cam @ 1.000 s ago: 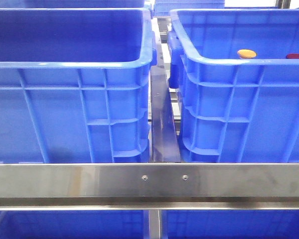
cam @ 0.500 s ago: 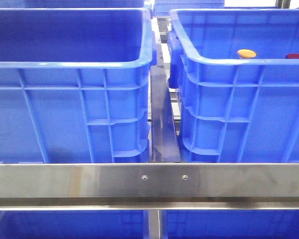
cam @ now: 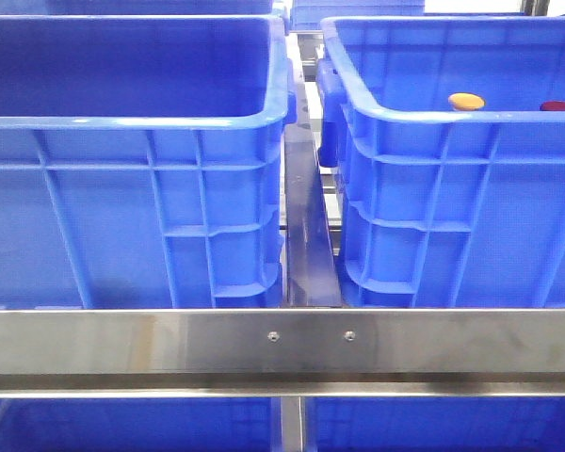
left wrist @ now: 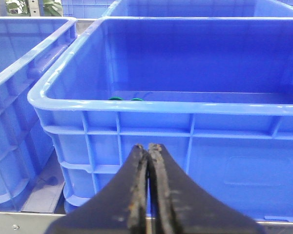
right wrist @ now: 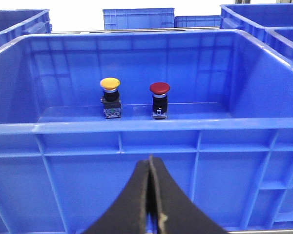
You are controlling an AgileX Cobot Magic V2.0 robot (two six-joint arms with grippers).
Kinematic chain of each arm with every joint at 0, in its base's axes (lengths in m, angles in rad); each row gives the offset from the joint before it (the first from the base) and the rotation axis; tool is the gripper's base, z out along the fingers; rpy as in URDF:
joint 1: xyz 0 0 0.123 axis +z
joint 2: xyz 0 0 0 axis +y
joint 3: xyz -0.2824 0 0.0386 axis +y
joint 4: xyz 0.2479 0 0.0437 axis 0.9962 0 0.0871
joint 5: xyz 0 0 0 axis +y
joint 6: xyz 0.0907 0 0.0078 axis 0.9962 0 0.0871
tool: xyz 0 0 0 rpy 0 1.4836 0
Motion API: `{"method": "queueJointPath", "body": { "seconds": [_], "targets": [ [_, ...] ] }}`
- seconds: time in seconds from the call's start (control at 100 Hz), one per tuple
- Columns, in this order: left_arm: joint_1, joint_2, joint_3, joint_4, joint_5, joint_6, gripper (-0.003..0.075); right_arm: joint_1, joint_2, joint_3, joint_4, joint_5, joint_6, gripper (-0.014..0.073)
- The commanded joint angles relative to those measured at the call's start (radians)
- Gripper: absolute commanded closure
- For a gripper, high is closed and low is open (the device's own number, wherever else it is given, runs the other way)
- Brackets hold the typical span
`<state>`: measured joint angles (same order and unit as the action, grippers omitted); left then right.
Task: Pick red and yellow buttons and place in box
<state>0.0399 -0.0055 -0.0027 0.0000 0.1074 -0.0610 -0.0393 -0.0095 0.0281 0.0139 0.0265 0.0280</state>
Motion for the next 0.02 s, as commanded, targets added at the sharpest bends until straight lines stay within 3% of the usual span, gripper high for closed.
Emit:
{"method": "queueJointPath", "body": {
  "seconds": [0.0, 0.01],
  "targets": [
    [0.000, -0.032, 0.048, -0.007, -0.080, -0.007, 0.0739, 0.002, -0.028, -0.020, -0.002, -0.075, -0.011, 0.0652],
    [0.000, -0.032, 0.048, -0.007, -0.080, -0.007, 0.0739, 0.002, -0.028, -0.020, -0.002, -0.075, -0.011, 0.0652]
  ]
}}
